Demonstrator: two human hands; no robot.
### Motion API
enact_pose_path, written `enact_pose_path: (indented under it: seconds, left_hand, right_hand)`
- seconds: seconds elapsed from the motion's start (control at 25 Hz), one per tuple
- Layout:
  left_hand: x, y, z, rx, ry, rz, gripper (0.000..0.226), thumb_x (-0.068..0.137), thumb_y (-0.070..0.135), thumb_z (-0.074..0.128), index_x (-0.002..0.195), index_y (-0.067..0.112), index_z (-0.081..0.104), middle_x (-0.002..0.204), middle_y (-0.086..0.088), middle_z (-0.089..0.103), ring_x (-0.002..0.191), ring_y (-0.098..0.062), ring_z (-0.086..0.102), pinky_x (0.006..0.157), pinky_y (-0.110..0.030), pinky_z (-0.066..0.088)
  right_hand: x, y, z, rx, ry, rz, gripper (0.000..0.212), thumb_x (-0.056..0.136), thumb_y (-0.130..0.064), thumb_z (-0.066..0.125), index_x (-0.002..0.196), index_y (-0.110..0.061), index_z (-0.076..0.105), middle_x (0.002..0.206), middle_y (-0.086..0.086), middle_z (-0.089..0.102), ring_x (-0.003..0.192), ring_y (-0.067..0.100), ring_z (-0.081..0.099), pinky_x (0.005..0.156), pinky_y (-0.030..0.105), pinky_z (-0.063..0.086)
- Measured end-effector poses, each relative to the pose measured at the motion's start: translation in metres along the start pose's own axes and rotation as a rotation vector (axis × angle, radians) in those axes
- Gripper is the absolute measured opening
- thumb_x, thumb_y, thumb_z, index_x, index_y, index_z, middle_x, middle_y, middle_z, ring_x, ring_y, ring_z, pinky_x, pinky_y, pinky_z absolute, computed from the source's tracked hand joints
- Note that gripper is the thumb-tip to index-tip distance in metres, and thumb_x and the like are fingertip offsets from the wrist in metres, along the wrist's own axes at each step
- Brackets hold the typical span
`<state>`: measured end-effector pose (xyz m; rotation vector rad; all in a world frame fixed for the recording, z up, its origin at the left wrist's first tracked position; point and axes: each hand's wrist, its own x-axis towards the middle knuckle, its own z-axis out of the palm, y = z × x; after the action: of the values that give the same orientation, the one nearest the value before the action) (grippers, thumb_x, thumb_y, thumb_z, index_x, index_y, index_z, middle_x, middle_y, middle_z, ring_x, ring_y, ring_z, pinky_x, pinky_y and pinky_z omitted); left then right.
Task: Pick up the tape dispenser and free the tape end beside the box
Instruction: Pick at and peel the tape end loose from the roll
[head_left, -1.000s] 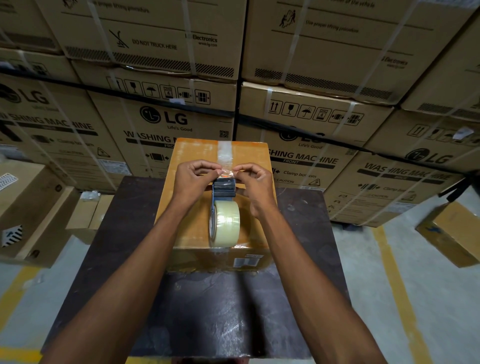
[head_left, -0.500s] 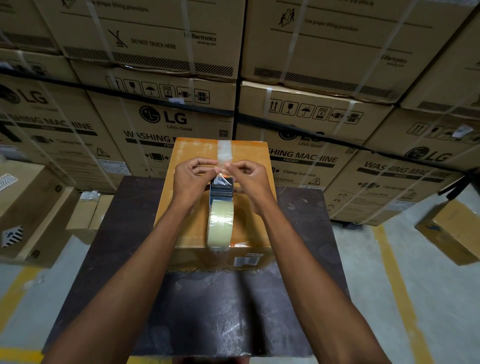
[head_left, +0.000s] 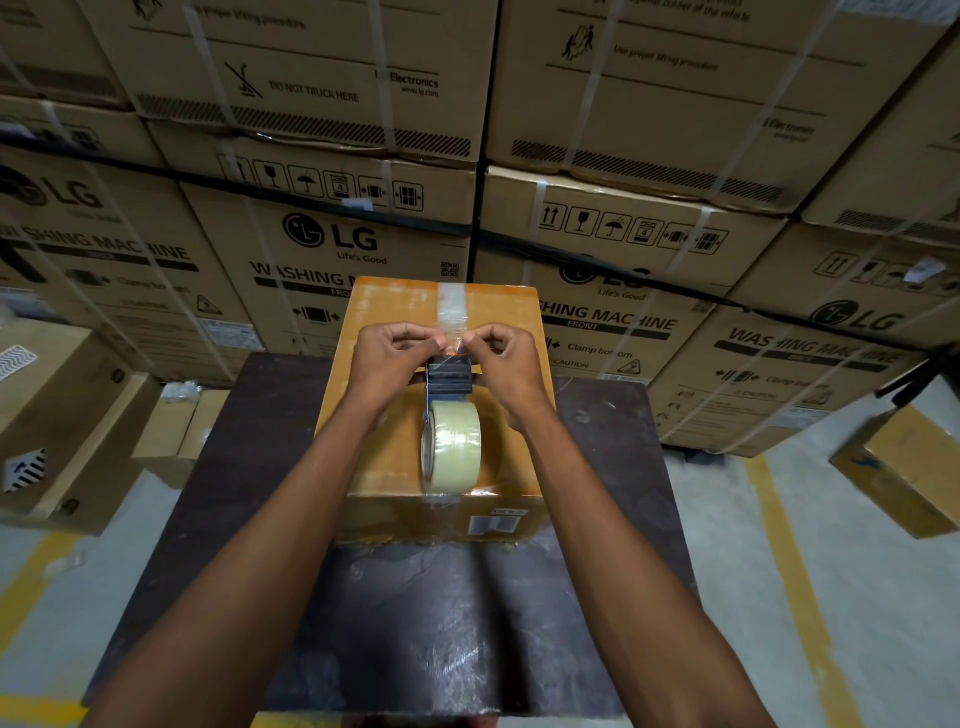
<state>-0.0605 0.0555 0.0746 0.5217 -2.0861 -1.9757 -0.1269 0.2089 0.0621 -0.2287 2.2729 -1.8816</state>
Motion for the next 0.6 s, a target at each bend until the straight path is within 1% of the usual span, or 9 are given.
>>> enact_pose_path:
  seconds: [0.08, 0.16, 0.24, 0.32, 0.36, 0.4, 0.48, 0.52, 0.6]
  left_hand:
    - [0.003, 0.002, -0.001, 0.042, 0.011, -0.001, 0.003, 0.094, 0.014, 0.079, 0.094, 0.017, 0.081, 0.091, -0.005, 0.081, 0.083, -0.015, 0.076, 0.064, -0.023, 0.063]
    - [0.006, 0.001, -0.001, 0.088, 0.022, 0.015, 0.005, 0.096, 0.016, 0.078, 0.092, 0.019, 0.08, 0.093, -0.008, 0.082, 0.087, -0.019, 0.077, 0.065, -0.027, 0.064]
    - [0.008, -0.002, -0.001, 0.102, 0.026, 0.029, 0.006, 0.096, 0.016, 0.077, 0.091, 0.019, 0.079, 0.094, -0.011, 0.082, 0.09, -0.023, 0.078, 0.072, -0.039, 0.067]
    - [0.008, -0.004, 0.0, 0.108, 0.031, 0.043, 0.005, 0.096, 0.016, 0.077, 0.091, 0.018, 0.079, 0.093, -0.011, 0.083, 0.09, -0.026, 0.079, 0.081, -0.05, 0.068]
    - [0.009, -0.005, 0.0, 0.117, 0.037, 0.053, 0.005, 0.095, 0.017, 0.077, 0.091, 0.018, 0.08, 0.092, -0.01, 0.083, 0.092, -0.027, 0.08, 0.083, -0.054, 0.067]
    - [0.009, -0.006, 0.0, 0.119, 0.04, 0.059, 0.005, 0.095, 0.017, 0.077, 0.091, 0.018, 0.08, 0.091, -0.009, 0.083, 0.093, -0.029, 0.081, 0.084, -0.055, 0.066]
    - [0.008, -0.007, 0.0, 0.108, 0.04, 0.06, 0.007, 0.096, 0.016, 0.076, 0.091, 0.018, 0.08, 0.09, -0.008, 0.084, 0.093, -0.029, 0.081, 0.084, -0.057, 0.066]
    - [0.008, -0.008, 0.0, 0.106, 0.036, 0.061, 0.007, 0.096, 0.016, 0.076, 0.091, 0.018, 0.08, 0.09, -0.008, 0.084, 0.092, -0.028, 0.081, 0.085, -0.057, 0.066]
    - [0.009, -0.01, 0.0, 0.102, 0.034, 0.059, 0.006, 0.096, 0.015, 0.076, 0.093, 0.018, 0.08, 0.091, -0.007, 0.084, 0.092, -0.026, 0.081, 0.086, -0.057, 0.066]
  right_hand:
    - [-0.001, 0.001, -0.001, 0.021, 0.002, 0.004, 0.02, 0.1, -0.018, 0.071, 0.081, -0.022, 0.074, 0.092, 0.012, 0.08, 0.098, 0.037, 0.075, 0.088, 0.062, 0.063]
    - [-0.002, 0.001, -0.002, 0.019, -0.004, -0.001, 0.015, 0.096, -0.023, 0.075, 0.082, -0.023, 0.075, 0.092, 0.011, 0.08, 0.099, 0.037, 0.075, 0.088, 0.062, 0.063]
    - [-0.001, 0.001, -0.001, 0.001, -0.006, -0.001, 0.015, 0.095, -0.021, 0.077, 0.08, -0.024, 0.074, 0.091, 0.01, 0.079, 0.098, 0.036, 0.076, 0.086, 0.062, 0.064]
    - [0.0, 0.001, -0.001, -0.014, 0.004, -0.004, 0.022, 0.098, -0.018, 0.072, 0.077, -0.027, 0.074, 0.09, 0.009, 0.079, 0.096, 0.035, 0.076, 0.086, 0.062, 0.064]
    - [-0.001, 0.0, 0.0, -0.006, 0.007, -0.005, 0.025, 0.099, -0.019, 0.07, 0.076, -0.027, 0.073, 0.09, 0.009, 0.079, 0.096, 0.035, 0.076, 0.085, 0.062, 0.064]
    - [-0.002, -0.001, 0.0, 0.001, 0.013, -0.006, 0.024, 0.1, -0.02, 0.07, 0.077, -0.027, 0.073, 0.091, 0.009, 0.079, 0.096, 0.035, 0.076, 0.084, 0.062, 0.064]
    - [-0.003, -0.002, 0.001, -0.018, 0.027, -0.03, 0.018, 0.095, -0.026, 0.075, 0.078, -0.027, 0.072, 0.088, 0.002, 0.077, 0.095, 0.033, 0.076, 0.082, 0.062, 0.064]
    - [-0.003, -0.002, 0.001, -0.043, 0.03, -0.047, 0.017, 0.093, -0.025, 0.076, 0.077, -0.029, 0.072, 0.085, -0.002, 0.075, 0.094, 0.031, 0.075, 0.082, 0.062, 0.064]
    - [-0.002, -0.001, 0.003, -0.08, 0.033, -0.065, 0.021, 0.095, -0.022, 0.072, 0.076, -0.033, 0.071, 0.085, -0.004, 0.076, 0.093, 0.028, 0.075, 0.083, 0.061, 0.063]
